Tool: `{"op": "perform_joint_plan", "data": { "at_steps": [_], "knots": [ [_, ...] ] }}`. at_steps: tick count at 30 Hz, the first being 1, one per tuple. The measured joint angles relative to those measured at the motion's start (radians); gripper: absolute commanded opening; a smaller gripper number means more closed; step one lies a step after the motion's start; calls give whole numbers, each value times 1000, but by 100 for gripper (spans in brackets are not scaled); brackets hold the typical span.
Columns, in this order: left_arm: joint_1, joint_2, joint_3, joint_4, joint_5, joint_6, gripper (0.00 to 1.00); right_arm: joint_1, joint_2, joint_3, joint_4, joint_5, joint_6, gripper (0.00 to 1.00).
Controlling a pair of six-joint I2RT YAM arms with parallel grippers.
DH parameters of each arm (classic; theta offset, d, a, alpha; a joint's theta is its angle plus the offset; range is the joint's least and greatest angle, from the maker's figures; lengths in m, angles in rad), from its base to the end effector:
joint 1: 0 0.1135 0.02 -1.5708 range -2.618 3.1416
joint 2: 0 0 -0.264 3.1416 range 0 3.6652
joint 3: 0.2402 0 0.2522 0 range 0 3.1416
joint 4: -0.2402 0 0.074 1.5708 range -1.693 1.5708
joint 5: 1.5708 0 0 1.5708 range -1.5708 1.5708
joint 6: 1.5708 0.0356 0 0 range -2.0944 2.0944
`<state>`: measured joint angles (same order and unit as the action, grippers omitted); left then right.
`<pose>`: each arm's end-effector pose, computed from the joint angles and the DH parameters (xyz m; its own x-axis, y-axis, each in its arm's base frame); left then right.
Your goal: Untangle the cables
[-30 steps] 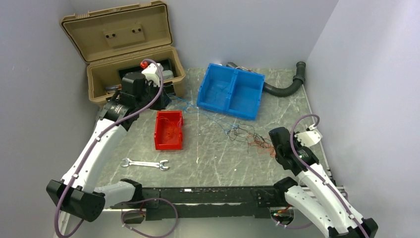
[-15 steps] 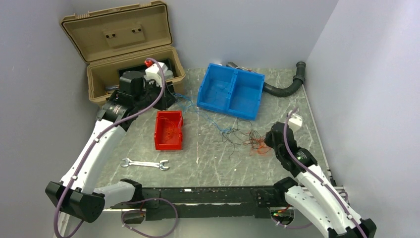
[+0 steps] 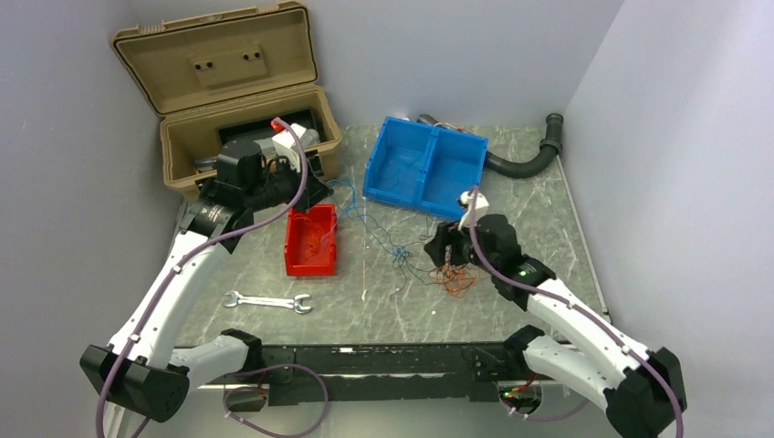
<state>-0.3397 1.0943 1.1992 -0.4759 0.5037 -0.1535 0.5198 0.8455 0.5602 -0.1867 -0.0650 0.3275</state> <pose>0.2152 -0.0943 0.3953 -0.4473 0.0160 -0.8943 0.6553 0.6864 -0.3154 0.1675 0.0985 0.2499 -0.5492 0.0555 -0.8338 -0.3899 0.8655 0.3145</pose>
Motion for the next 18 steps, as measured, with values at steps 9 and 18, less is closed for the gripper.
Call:
{"op": "perform_joint_plan", "data": {
  "at_steps": [9, 18],
  "knots": [
    [0, 6, 2, 0, 5, 11, 0, 197, 235, 52, 111, -68, -112, 72],
    [0, 7, 26, -17, -47, 14, 0, 225, 277, 12, 212, -35, -71, 1]
  ]
}}
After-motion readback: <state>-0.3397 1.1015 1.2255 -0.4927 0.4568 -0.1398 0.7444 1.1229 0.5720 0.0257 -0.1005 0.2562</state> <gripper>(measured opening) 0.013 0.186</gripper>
